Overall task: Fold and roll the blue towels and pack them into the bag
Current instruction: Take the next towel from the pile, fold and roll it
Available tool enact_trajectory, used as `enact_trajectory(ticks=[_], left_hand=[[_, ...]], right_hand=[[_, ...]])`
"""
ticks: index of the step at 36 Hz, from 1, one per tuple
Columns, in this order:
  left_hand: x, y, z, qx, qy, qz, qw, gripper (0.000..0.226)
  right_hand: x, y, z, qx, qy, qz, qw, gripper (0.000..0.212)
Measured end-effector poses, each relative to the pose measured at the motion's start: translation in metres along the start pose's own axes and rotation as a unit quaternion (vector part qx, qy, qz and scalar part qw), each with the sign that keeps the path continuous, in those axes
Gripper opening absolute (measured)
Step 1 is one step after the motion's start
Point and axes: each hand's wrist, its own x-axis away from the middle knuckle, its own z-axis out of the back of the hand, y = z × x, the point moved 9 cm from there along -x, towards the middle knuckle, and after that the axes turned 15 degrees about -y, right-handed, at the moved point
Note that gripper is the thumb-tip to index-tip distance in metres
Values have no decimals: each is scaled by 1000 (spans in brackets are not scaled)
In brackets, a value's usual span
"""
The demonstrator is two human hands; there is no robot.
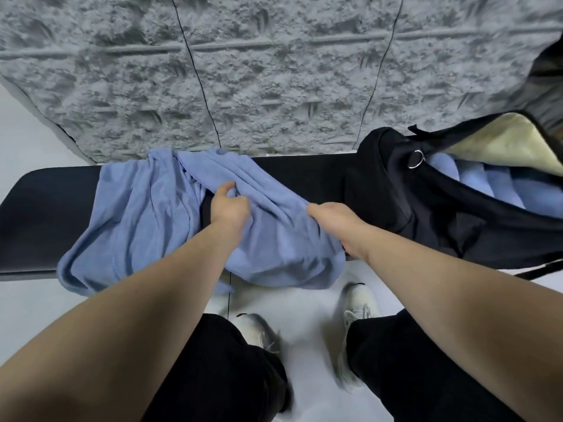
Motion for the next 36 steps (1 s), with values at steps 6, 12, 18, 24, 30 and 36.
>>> enact_trajectory(ticks=[6, 12, 18, 24, 30, 36], left_hand=[[-18, 2, 10, 12, -38, 5, 999, 54], [-37, 14, 22, -36, -63, -13, 997, 61], [-71, 30, 25, -57, -66, -18, 996, 61], [-98, 58, 17, -66, -58, -52, 995, 61], [-110, 67, 18, -43, 14, -74, 996, 42], [-92, 57, 11, -107, -5, -76, 991, 26]], right_hand=[[-20, -28, -2, 86, 14, 45, 995, 32], [-50, -50, -15, 78, -12, 14, 997, 24], [-76, -77, 5, 36, 88, 76, 993, 9], [-95, -79, 39, -81, 151, 75, 982, 23], [-103, -82, 61, -83, 156, 79, 981, 39], [-90, -89, 45, -2, 150, 77, 986, 50]])
